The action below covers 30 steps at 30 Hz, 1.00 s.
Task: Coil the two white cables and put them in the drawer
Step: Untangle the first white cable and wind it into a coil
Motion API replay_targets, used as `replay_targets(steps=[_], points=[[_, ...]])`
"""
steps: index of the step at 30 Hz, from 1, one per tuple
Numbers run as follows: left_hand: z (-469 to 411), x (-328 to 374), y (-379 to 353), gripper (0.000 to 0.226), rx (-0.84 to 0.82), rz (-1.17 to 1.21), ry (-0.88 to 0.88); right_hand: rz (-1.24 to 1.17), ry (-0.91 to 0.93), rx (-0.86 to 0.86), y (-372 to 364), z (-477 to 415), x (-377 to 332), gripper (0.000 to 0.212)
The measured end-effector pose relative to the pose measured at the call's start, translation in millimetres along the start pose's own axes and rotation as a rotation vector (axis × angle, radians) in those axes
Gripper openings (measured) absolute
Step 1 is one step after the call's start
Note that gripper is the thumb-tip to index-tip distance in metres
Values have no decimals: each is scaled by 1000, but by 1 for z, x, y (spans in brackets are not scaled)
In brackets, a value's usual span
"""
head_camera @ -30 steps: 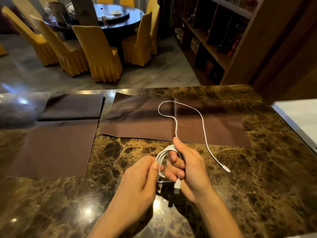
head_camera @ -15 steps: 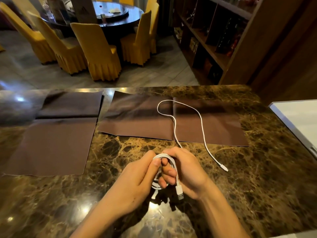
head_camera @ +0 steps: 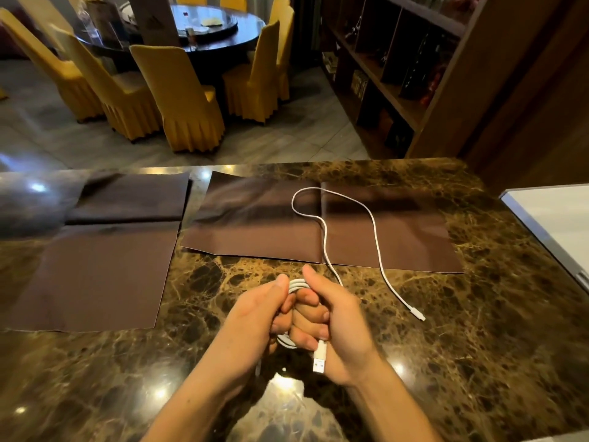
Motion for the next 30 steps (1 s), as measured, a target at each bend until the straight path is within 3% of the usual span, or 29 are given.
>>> replay_targets(steps=[3, 6, 13, 15, 21, 26, 30], points=[[-2, 1, 9, 46, -48, -79, -52, 50, 62, 170, 7, 1, -4, 45], [2, 4, 34, 30, -31, -334, -126, 61, 144, 254, 17, 4, -15, 43], [26, -18, 47, 27, 45, -775, -201, 100, 161, 272, 22, 2, -21, 43], [21, -20, 43, 23, 69, -674, -171, 97, 129, 228, 16, 0, -16, 42], [-1, -16, 34, 17, 306, 118, -72, 198, 83, 199, 7, -2, -9, 52], [-6, -23, 28, 18, 303, 283, -39, 302, 102, 227, 10, -1, -15, 52], [-3, -25, 22, 21, 147, 176, -6, 250, 101, 256, 13, -1, -10, 55]])
Point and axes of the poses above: each hand's wrist, its own z-axis away from the middle knuckle, its own y-axis out of the back of the hand, x = y × z, the point moved 4 cm from there along -z, towards the middle knuckle, and after that the axes turned 5 degrees about z, right-handed, at the moved point
